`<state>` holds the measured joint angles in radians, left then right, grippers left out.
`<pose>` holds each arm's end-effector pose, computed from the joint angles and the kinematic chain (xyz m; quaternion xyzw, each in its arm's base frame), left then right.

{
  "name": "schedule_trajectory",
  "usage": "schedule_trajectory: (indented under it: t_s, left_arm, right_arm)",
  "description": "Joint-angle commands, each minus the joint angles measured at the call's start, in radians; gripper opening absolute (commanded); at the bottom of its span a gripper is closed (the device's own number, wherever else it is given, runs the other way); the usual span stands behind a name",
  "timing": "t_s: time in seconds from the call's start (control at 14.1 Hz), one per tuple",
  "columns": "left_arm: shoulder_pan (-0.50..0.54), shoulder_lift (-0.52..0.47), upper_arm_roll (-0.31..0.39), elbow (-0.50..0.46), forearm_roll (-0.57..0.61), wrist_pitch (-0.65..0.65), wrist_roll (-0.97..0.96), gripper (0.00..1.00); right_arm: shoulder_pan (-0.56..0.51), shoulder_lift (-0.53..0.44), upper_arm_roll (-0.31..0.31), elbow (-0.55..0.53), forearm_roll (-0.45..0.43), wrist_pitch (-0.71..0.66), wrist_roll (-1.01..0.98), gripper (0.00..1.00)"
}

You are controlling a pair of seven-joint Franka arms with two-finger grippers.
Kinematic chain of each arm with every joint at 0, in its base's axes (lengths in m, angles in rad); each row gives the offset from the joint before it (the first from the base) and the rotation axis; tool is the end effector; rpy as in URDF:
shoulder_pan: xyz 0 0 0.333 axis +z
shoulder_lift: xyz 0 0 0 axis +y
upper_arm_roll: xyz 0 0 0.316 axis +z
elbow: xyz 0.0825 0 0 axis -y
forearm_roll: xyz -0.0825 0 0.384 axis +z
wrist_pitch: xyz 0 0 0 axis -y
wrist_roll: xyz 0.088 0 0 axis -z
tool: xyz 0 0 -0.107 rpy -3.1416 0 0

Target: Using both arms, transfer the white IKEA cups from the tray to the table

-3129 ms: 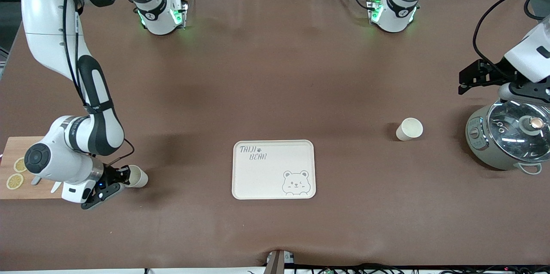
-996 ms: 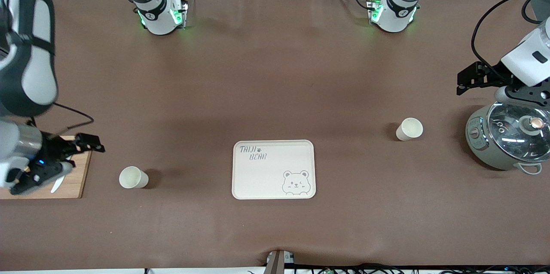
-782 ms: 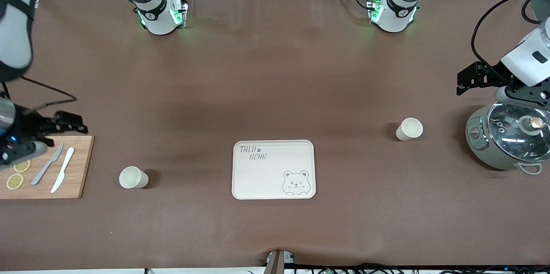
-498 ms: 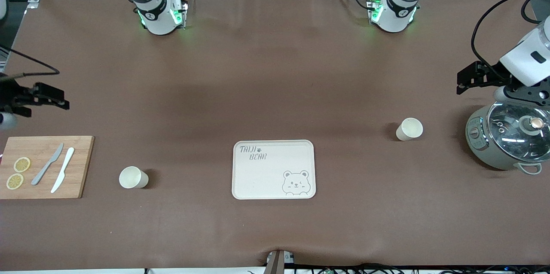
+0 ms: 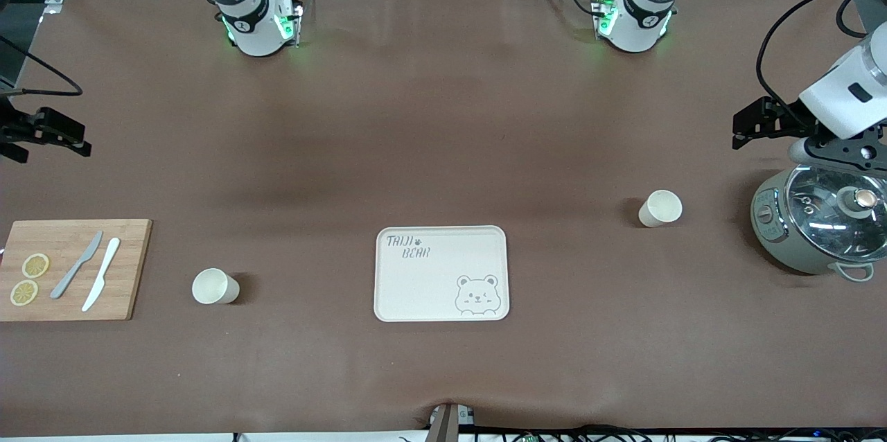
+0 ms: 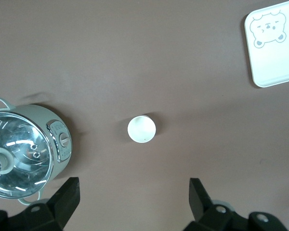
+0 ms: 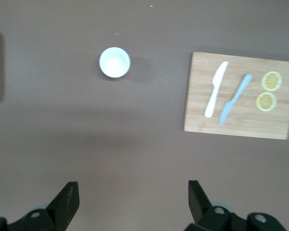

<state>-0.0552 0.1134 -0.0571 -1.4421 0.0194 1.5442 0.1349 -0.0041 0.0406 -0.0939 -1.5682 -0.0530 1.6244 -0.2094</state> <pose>0.5839 -0.0616 0.6181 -0.9924 0.1229 0.0056 0.0064 0.5686 -0.0602 0.6079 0.9979 0.0569 0.0034 0.0292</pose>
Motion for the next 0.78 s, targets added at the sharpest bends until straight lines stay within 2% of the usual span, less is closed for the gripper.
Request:
schedule_trajectory:
  t_s: [0.0,0.14,0.21,0.43,0.57,0.71]
  left_arm:
    - [-0.002,0.003,-0.004,0.008,0.025,-0.013,-0.003,1.00]
    - [0.002,0.005,-0.004,0.009,0.024,-0.013,-0.038,1.00]
    - [0.003,0.005,-0.004,0.009,0.024,-0.013,-0.060,1.00]
    - [0.002,0.011,-0.004,0.009,0.020,-0.013,-0.104,1.00]
    - [0.005,0.011,-0.004,0.011,0.024,-0.013,-0.103,1.00]
    - [0.003,0.011,-0.004,0.011,0.022,-0.013,-0.109,1.00]
  right_arm:
    - [0.012,-0.028,0.023,-0.026,-0.100,-0.006,0.004,1.00]
    - [0.041,-0.028,0.026,-0.026,-0.151,-0.047,0.011,1.00]
    - [0.035,-0.027,0.026,-0.024,-0.139,-0.046,0.012,1.00]
    - [0.020,-0.024,0.016,0.012,-0.025,-0.057,0.085,1.00]
    - [0.022,-0.008,0.019,0.028,-0.013,-0.057,0.188,1.00]
    - [0.016,-0.002,0.019,0.046,-0.005,-0.049,0.191,1.00]
